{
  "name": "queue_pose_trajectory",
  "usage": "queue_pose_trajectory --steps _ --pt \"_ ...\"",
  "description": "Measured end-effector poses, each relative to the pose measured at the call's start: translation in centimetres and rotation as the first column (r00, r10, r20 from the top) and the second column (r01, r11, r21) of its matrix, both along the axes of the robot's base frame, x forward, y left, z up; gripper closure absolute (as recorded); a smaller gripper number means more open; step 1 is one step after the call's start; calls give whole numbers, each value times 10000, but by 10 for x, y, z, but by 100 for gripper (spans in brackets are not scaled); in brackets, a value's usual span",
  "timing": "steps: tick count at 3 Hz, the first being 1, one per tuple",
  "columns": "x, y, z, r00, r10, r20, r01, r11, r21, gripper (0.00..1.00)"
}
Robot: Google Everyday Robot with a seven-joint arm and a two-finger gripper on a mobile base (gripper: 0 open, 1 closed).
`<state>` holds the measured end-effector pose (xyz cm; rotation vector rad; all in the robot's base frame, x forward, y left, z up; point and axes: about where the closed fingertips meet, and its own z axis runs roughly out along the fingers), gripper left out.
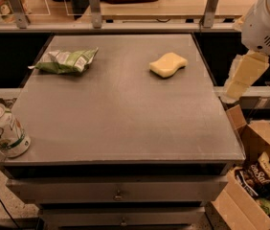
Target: Move sponge near green jalapeno chip bag
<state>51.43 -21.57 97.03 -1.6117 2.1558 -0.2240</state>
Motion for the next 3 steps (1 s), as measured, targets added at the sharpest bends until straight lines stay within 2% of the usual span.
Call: queue_pose_trajectory --steps 1,2,3 --pt "43 3 -10 9992 11 400 0 9997 -258 0" --pt "86 1 -24 9994 94 332 -86 9997 -218 0" --pt "129 2 -35 9987 296 405 -303 9994 181 0"
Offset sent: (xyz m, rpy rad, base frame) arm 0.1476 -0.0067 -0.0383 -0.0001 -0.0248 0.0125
